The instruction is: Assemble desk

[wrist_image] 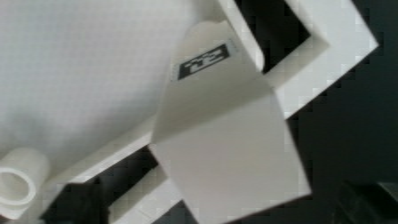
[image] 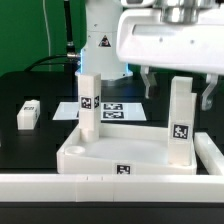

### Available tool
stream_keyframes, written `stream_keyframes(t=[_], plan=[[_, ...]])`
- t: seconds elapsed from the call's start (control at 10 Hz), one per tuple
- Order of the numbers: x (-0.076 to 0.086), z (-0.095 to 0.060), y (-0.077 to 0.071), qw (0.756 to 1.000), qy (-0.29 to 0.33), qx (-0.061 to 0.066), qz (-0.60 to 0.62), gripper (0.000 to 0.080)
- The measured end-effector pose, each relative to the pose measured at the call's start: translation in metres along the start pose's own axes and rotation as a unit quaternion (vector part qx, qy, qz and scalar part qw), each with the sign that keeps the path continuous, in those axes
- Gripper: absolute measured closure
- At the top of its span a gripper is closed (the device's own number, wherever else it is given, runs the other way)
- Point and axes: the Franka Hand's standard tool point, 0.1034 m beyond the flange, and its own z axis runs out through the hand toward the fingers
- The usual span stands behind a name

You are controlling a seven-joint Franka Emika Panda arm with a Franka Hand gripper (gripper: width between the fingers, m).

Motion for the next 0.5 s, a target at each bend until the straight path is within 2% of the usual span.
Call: stream_keyframes(t=[0.1,0.2,0.3,0.5], plan=[[-0.002,-0.015,0.008,1.0,-0.004,0.008,-0.02,0.0151],[0.001,-0.03,0.026,0.999,-0.007,0.016,-0.04,0.0151],[0.007,-0.036,0.039,0.998,-0.008,0.017,-0.055,0.0151],[0.037,-0.043,0.08,0.996,-0.004,0.017,-0.087,0.0151]])
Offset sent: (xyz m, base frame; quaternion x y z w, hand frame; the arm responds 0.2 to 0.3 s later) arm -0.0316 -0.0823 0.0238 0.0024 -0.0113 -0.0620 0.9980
